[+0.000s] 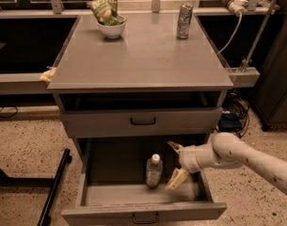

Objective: Pick blue plastic bottle from middle drawer and place on counter

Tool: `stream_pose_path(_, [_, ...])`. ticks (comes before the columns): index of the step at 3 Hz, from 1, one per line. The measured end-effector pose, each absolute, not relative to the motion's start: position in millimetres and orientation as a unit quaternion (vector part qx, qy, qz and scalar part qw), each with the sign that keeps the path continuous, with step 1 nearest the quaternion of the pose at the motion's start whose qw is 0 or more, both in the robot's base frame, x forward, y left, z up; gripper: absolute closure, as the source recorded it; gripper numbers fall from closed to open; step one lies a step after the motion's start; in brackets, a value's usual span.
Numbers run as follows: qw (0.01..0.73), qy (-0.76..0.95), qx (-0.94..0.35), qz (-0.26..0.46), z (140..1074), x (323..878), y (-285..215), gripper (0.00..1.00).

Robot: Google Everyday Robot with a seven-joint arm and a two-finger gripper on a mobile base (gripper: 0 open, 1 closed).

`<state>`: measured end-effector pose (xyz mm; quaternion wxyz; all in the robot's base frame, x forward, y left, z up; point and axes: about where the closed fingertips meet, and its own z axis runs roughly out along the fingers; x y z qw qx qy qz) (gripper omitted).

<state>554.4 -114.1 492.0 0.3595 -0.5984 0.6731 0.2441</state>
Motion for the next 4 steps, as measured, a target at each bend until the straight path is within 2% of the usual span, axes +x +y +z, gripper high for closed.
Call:
stream_pose_path(2, [0.359, 0.654, -0.604, 0.281, 457, 574, -85, 0.00])
stream_pose_path(3, [0.374, 0.645, -0.594, 0.302, 455, 581, -71, 0.18])
stream_pose_path(4, [0.374, 0.645, -0.594, 0.302, 455, 581, -71, 0.41])
